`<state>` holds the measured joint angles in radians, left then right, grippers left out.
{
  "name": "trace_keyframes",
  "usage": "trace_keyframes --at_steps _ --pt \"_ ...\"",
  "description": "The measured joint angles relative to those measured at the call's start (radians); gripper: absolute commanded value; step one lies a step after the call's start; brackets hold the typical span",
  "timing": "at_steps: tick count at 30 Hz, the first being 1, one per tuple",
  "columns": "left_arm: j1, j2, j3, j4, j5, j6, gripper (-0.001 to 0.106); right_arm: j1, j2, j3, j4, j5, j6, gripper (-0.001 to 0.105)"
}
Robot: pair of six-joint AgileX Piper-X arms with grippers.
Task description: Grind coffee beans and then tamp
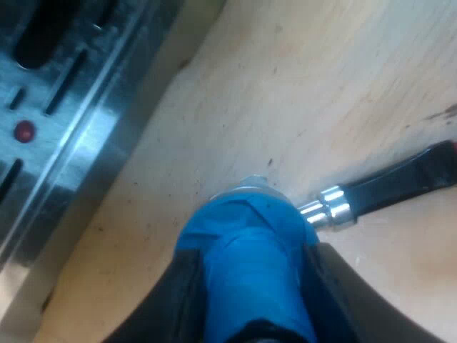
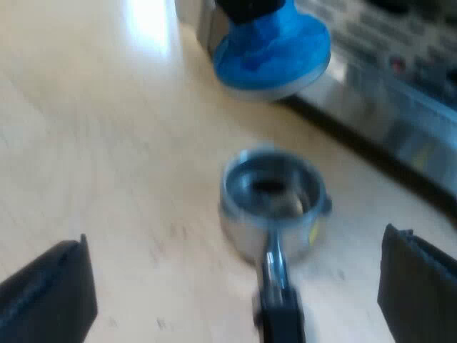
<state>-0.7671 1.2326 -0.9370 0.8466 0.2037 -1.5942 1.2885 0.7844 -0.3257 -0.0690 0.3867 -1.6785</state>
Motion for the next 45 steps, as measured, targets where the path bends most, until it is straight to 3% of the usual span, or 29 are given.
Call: trace_keyframes --at_steps 5,11,20,25,39,41,44,45 --pt "0.047 -0.07 0.0 0.086 -0.002 0.0 0.0 0.0 0.0 -0.052 -0.002 -0.002 0.002 0.082" --pt "0.177 -0.115 0.011 0.14 -0.006 0.002 0.0 0.0 0.0 -0.097 0.004 -0.022 -0.015 0.082" --pt "0.385 -0.125 0.164 0.137 -0.009 0.002 0.0 0.0 0.077 -0.13 0.044 -0.088 -0.015 0.082" --pt "0.481 -0.125 0.218 0.068 -0.01 0.0 0.0 0.0 0.178 -0.141 0.019 -0.139 -0.015 0.082" --pt "0.487 0.046 0.223 0.014 -0.056 0.0 0.001 0.0 0.336 -0.152 -0.123 -0.158 -0.013 0.082" --pt "0.487 0.057 0.223 0.014 -0.056 0.0 0.008 -0.004 0.336 -0.152 -0.123 -0.163 -0.013 0.082" --pt "0.487 0.073 0.223 0.014 -0.056 -0.008 0.032 -0.018 0.336 -0.152 -0.123 -0.175 -0.005 0.082" --pt "0.487 0.079 0.223 0.014 -0.056 -0.008 0.032 -0.026 0.336 -0.152 -0.123 -0.175 0.005 0.082"
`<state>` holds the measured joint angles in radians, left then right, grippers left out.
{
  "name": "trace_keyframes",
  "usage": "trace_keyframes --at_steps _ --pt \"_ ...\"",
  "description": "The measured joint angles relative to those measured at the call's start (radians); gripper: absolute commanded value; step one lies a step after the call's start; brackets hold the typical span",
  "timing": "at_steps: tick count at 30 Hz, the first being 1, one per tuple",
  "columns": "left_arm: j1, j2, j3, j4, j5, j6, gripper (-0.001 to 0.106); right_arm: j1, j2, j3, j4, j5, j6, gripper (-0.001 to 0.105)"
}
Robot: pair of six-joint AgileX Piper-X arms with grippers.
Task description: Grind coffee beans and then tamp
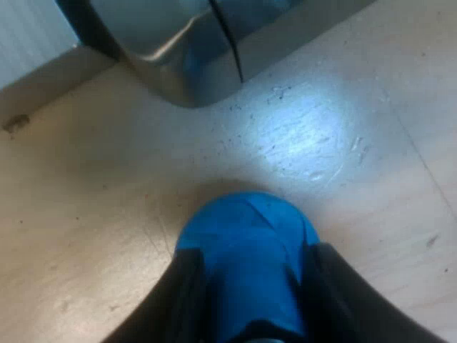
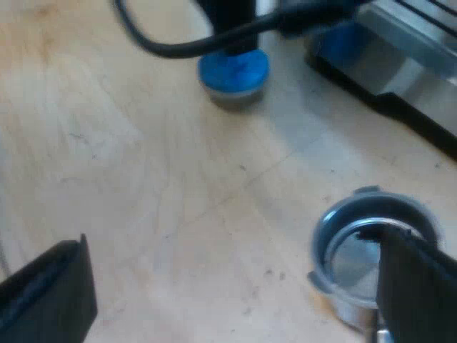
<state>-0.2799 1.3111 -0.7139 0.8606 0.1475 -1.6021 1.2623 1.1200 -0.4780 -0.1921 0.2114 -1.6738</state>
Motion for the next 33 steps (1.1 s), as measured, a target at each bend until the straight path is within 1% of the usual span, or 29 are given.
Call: trace_keyframes --at_steps 1,2,3,5,6,7,8,10,14,17,19,20,22,23,24,25,26,27,28,29,31,33 --pt "0.0 0.001 0.0 0.0 -0.002 0.0 0.053 -0.024 0.0 0.0 0.0 -0.003 0.007 0.082" --pt "0.0 0.001 0.0 0.0 -0.002 0.0 0.057 -0.03 0.0 0.0 0.0 -0.005 0.009 0.082" --pt "0.0 0.001 0.0 0.0 -0.002 0.0 0.066 -0.043 0.0 0.0 0.0 -0.006 0.011 0.082" --pt "0.0 0.001 0.0 0.0 -0.002 0.0 0.07 -0.074 0.0 0.0 0.0 -0.012 0.011 0.082" --pt "0.0 0.001 0.0 0.0 -0.002 0.0 0.077 -0.083 0.0 0.0 0.0 -0.019 0.011 0.082" --pt "0.0 0.001 0.0 0.0 -0.002 0.0 0.082 -0.091 0.0 0.0 0.0 -0.029 0.011 0.082" --pt "0.0 0.001 0.0 0.0 -0.002 0.0 0.084 -0.108 0.0 0.0 0.0 -0.06 0.013 0.082" --pt "0.0 0.001 0.0 0.0 -0.002 0.0 0.086 -0.125 0.0 -0.007 0.0 -0.091 0.013 0.082" --pt "0.0 -0.024 0.0 0.013 -0.008 0.0 0.086 -0.127 0.0 -0.04 0.009 -0.105 0.013 0.082" --pt "0.0 -0.101 0.0 0.017 -0.025 0.0 0.086 -0.127 0.0 -0.087 0.05 -0.117 0.013 0.082" --pt "0.0 -0.186 0.0 0.017 -0.043 -0.002 0.086 -0.127 0.0 -0.141 0.147 -0.118 0.013 0.082" --pt "0.0 -0.21 0.0 0.017 -0.048 -0.002 0.086 -0.127 0.0 -0.156 0.175 -0.118 0.013 0.082" --pt "0.0 -0.309 0.0 0.026 -0.059 -0.002 0.086 -0.127 0.0 -0.197 0.241 -0.118 0.013 0.082" --pt "0.0 -0.335 0.0 0.026 -0.06 -0.002 0.086 -0.127 0.0 -0.213 0.264 -0.118 0.013 0.082" --pt "0.0 -0.387 0.0 0.028 -0.061 -0.002 0.086 -0.127 0.0 -0.262 0.329 -0.118 0.013 0.082" --pt "0.0 -0.429 0.0 0.037 -0.065 -0.006 0.086 -0.127 0.0 -0.29 0.363 -0.114 0.02 0.082" --pt "0.0 -0.445 0.0 0.039 -0.066 -0.01 0.086 -0.127 0.0 -0.309 0.388 -0.108 0.035 0.082" --pt "0.0 -0.469 0.0 0.044 -0.067 -0.015 0.086 -0.127 0.0 -0.348 0.445 -0.084 0.059 0.082" --pt "0.0 -0.539 0.0 0.054 -0.066 -0.038 0.086 -0.127 0.0 -0.386 0.506 -0.059 0.074 0.082" --pt "0.0 -0.558 0.0 0.056 -0.066 -0.042 0.086 -0.127 0.0 -0.406 0.528 -0.043 0.078 0.082" --pt "0.0 -0.614 -0.003 0.059 -0.066 -0.058 0.086 -0.13 0.0 -0.466 0.655 0.027 0.082 0.082" --pt "0.0 -0.624 -0.007 0.064 -0.066 -0.062 0.086 -0.14 0.0 -0.514 0.751 0.07 0.082 0.082"
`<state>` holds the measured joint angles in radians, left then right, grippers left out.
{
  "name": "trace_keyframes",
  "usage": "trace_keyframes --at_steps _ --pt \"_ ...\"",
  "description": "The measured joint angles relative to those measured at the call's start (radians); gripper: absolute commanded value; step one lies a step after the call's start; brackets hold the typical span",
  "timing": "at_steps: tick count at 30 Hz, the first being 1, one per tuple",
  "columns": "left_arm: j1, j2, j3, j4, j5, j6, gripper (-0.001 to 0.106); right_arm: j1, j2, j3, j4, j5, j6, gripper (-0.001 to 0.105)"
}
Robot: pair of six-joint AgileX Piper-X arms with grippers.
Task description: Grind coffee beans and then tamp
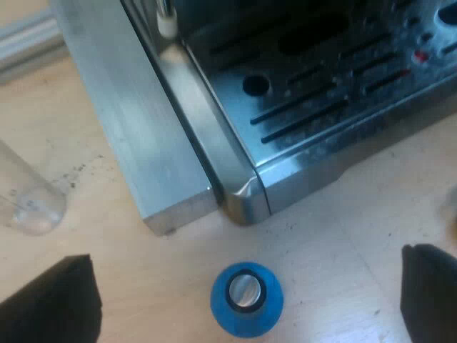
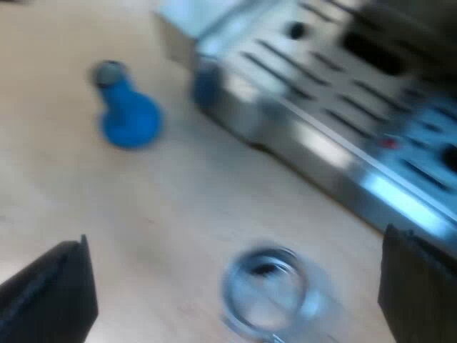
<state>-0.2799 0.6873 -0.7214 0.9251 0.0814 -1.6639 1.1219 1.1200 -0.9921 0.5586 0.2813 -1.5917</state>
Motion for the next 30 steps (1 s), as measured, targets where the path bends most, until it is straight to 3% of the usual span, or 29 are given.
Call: trace_keyframes --at_steps 5,7,12,17,25,30 --pt "0.0 -0.011 -0.017 0.016 0.0 -0.003 0.086 -0.07 -0.023 -0.058 0.169 0.022 0.0 0.082" --pt "0.035 -0.013 -0.148 0.081 0.0 -0.033 0.086 -0.148 -0.06 -0.08 0.216 0.021 0.0 0.082" --pt "0.168 -0.013 -0.24 0.098 0.027 -0.044 0.086 -0.365 -0.191 -0.092 0.276 -0.071 -0.007 0.082" --pt "0.215 -0.015 -0.246 0.114 0.052 -0.049 0.086 -0.613 -0.266 -0.094 0.339 -0.18 -0.048 0.082" --pt "0.221 -0.013 -0.246 0.152 0.055 -0.05 0.086 -1.075 -0.333 -0.094 0.426 -0.401 -0.198 0.082" --pt "0.221 -0.02 -0.246 0.172 0.025 -0.05 0.086 -1.175 -0.383 -0.094 0.434 -0.447 -0.262 0.082"
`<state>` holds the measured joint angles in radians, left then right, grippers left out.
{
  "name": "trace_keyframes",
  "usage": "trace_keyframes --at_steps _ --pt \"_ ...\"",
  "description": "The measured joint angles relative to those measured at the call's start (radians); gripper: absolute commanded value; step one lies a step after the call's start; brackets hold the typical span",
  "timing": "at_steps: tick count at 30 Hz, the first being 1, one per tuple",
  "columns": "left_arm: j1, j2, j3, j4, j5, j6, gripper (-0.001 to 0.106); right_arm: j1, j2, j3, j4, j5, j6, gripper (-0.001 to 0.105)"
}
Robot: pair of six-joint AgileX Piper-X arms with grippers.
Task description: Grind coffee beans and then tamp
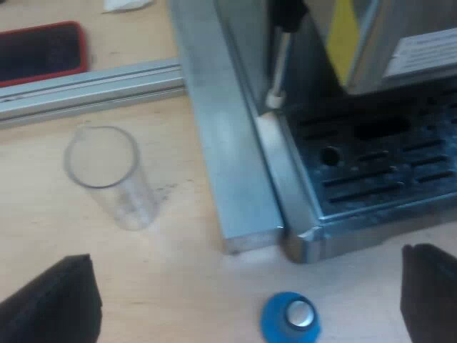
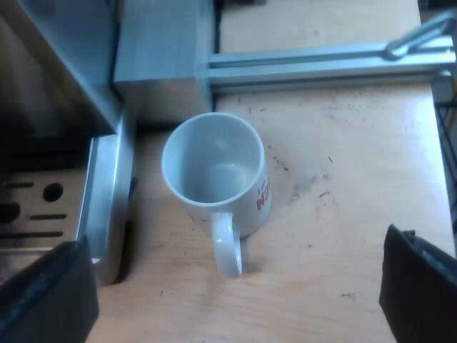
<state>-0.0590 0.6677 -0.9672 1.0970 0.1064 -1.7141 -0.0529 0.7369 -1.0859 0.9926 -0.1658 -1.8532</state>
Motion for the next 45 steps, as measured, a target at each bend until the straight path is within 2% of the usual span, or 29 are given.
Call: trace_keyframes --at_steps 1,4,10,16,23,25,31,37,40,42,45 --pt "0.0 -0.01 0.0 0.0 -0.016 0.0 0.086 0.004 -0.015 0.0 0.005 -0.004 -0.032 0.082" --pt "0.0 -0.061 0.0 0.0 -0.056 0.0 0.086 0.013 -0.066 0.0 0.02 -0.008 -0.066 0.082" --pt "0.0 -0.204 0.0 0.0 -0.056 0.0 0.086 0.013 -0.157 0.0 0.022 -0.007 -0.097 0.082" --pt "0.0 -0.347 0.0 0.0 -0.059 0.0 0.086 0.013 -0.236 0.008 0.039 -0.007 -0.098 0.082" --pt "0.0 -0.476 0.0 0.004 -0.063 0.021 0.086 0.013 -0.422 0.164 0.046 -0.008 -0.093 0.082" --pt "0.0 -0.529 0.002 0.046 -0.063 0.023 0.086 0.013 -0.492 0.232 0.045 -0.008 -0.082 0.082" --pt "0.0 -0.651 0.036 0.181 -0.07 0.023 0.086 0.013 -0.657 0.337 0.045 -0.008 -0.044 0.082" --pt "0.0 -0.684 0.038 0.28 -0.07 0.023 0.086 0.013 -0.742 0.376 0.045 -0.011 -0.042 0.082" --pt "0.002 -0.684 0.023 0.385 -0.072 0.023 0.086 0.013 -0.742 0.376 0.05 -0.018 -0.038 0.082" --pt "0.002 -0.684 0.023 0.413 -0.08 0.049 0.086 0.013 -0.742 0.381 0.041 -0.018 -0.036 0.082" --pt "0.002 -0.684 0.033 0.386 -0.082 0.061 0.086 0.013 -0.742 0.395 0.026 -0.025 -0.036 0.082"
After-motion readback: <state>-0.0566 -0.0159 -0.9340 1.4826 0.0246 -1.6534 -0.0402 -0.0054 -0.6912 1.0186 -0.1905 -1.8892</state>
